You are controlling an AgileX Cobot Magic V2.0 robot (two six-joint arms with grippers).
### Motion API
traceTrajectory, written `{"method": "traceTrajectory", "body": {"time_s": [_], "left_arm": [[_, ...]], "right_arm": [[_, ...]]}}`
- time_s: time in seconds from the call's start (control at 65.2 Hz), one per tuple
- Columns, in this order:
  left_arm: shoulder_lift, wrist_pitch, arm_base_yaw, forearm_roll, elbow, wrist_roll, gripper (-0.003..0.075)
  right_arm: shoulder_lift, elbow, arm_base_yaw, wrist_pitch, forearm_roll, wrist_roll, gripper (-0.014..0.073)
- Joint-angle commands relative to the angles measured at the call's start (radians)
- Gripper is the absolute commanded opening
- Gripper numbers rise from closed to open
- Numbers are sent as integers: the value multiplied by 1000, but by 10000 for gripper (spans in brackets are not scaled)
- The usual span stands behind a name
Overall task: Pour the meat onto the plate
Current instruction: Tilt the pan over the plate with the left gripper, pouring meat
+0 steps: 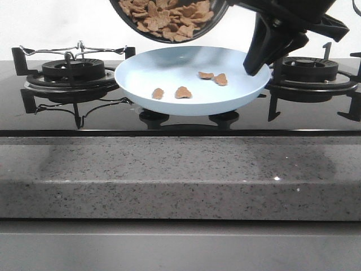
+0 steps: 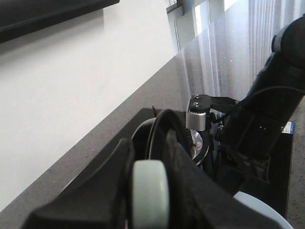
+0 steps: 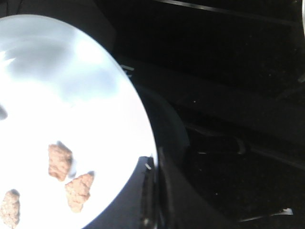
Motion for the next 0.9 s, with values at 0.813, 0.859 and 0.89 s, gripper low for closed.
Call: {"method": "traceTrajectory", "body": {"time_s": [0.813, 0.859, 0.89], "left_arm": [[-41, -44, 6, -86, -40, 23, -20], [-41, -79, 15, -88, -40, -34, -20], [-41, -96, 24, -90, -40, -66, -20]], "right_arm": [[-42, -27, -3, -33, 19, -14, -68], [-42, -27, -3, -33, 19, -14, -68], [-42, -27, -3, -33, 19, -14, -68]]}}
